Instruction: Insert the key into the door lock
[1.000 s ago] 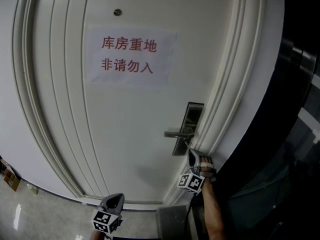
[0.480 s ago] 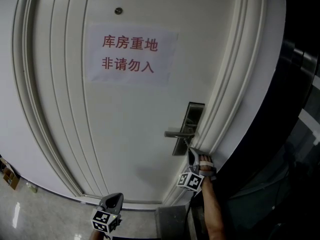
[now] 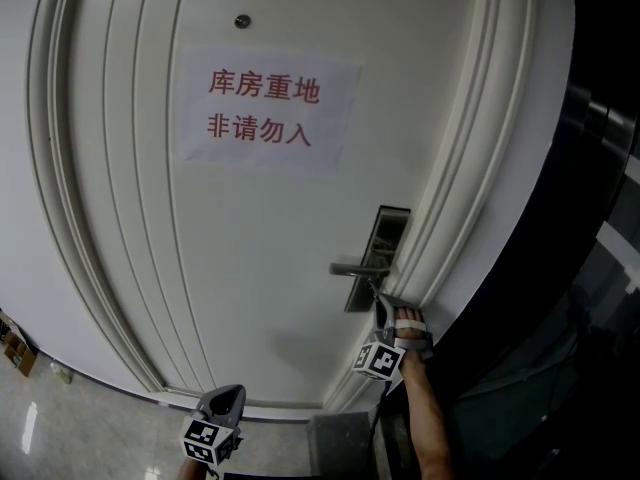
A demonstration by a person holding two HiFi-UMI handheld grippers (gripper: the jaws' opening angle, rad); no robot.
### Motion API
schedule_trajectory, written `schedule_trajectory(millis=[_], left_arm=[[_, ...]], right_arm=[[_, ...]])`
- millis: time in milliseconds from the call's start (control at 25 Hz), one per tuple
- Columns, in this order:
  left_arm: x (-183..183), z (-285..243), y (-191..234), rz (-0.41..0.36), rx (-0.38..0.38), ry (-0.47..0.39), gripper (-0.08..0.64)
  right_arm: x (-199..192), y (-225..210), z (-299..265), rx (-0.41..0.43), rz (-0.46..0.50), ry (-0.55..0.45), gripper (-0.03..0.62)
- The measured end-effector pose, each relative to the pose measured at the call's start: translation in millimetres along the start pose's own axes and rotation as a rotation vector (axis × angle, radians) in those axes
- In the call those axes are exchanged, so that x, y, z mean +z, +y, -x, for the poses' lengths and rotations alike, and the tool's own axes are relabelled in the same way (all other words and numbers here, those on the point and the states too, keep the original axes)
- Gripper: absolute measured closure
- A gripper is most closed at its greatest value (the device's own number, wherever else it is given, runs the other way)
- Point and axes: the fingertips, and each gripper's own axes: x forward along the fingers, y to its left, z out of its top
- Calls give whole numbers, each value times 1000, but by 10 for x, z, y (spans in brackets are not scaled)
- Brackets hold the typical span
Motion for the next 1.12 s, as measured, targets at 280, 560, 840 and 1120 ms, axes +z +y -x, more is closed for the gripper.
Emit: schedule_trajectory(millis=[280,560,840,1120], left_arm=[[9,-44,-33,3,-15,-5,558],[5,-55,-23,10,-17,-10,558],[-42,-15,11,20,-8,-9,558],[-37,35,29,29,-4,-13,558]], right_arm=[[33,-39,35,12,14,32,581],[40,-44,10,24,49,116,581],[32,-13,-20,29,57,207,580],[1,-29,-30,42,65,230,581]])
